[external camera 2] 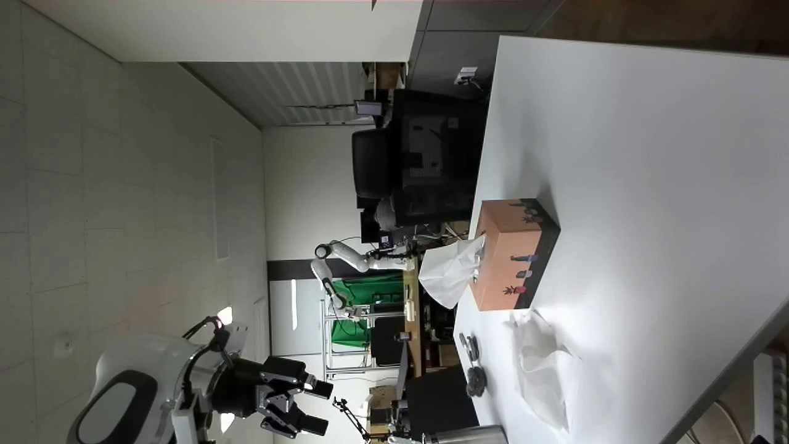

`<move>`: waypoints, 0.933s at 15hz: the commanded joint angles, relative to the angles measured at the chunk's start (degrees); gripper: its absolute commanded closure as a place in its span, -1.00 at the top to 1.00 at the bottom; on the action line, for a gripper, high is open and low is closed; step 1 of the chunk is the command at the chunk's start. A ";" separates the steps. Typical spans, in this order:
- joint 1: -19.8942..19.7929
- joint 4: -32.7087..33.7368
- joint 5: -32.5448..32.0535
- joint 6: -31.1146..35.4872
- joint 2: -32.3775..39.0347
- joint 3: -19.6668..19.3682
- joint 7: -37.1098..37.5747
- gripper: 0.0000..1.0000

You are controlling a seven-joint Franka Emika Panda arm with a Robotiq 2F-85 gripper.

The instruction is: Pull out one tissue from the tissue box

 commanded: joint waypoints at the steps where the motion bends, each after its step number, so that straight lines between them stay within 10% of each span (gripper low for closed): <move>1: -0.89 0.07 0.27 -0.08 0.11 0.78 -0.26 1.00; 14: -3.53 14.99 1.60 22.79 25.65 1.67 4.85 1.00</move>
